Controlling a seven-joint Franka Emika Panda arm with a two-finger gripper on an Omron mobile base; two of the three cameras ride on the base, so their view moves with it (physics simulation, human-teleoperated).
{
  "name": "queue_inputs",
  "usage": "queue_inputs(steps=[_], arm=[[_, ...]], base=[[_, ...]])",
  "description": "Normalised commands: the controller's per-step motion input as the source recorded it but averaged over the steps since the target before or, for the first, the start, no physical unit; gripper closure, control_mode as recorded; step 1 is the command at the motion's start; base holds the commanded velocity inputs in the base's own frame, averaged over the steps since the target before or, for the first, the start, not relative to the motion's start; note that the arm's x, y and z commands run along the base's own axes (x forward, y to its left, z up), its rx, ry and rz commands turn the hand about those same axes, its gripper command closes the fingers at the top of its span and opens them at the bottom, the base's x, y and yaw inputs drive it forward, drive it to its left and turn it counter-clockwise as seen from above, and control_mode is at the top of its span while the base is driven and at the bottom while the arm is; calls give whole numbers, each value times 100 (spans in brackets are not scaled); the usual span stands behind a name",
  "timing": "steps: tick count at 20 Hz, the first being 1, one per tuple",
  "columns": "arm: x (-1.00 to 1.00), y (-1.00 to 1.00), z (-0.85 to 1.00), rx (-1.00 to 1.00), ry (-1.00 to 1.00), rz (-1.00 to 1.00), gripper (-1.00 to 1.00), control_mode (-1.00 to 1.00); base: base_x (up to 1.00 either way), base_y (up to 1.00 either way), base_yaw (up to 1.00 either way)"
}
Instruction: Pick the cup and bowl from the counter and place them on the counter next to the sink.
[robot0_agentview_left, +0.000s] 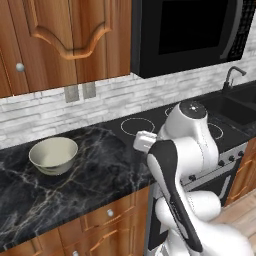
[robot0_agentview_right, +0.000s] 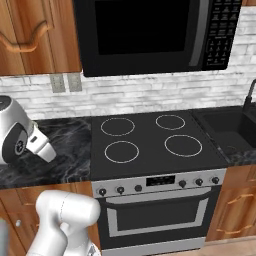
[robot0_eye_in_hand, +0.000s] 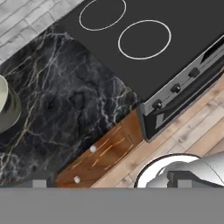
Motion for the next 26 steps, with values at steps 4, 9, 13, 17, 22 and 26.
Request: queue_inputs(steps=[4,9,13,17,22,26], arm=[[12,0,-23,22,5,1,-100,-100],[0,4,-24,28,0,7,-100,-100],[0,16,-16,28,0,7,-100,-100],[0,34,0,8,0,2,-100,-100],[1,61,0,0,0,0,-100,-100],[6,60,0,0,0,0,-100,-100]], base=[[0,0,0],[0,0,0],[0,0,0],[0,0,0],[0,0,0],[0,0,0]])
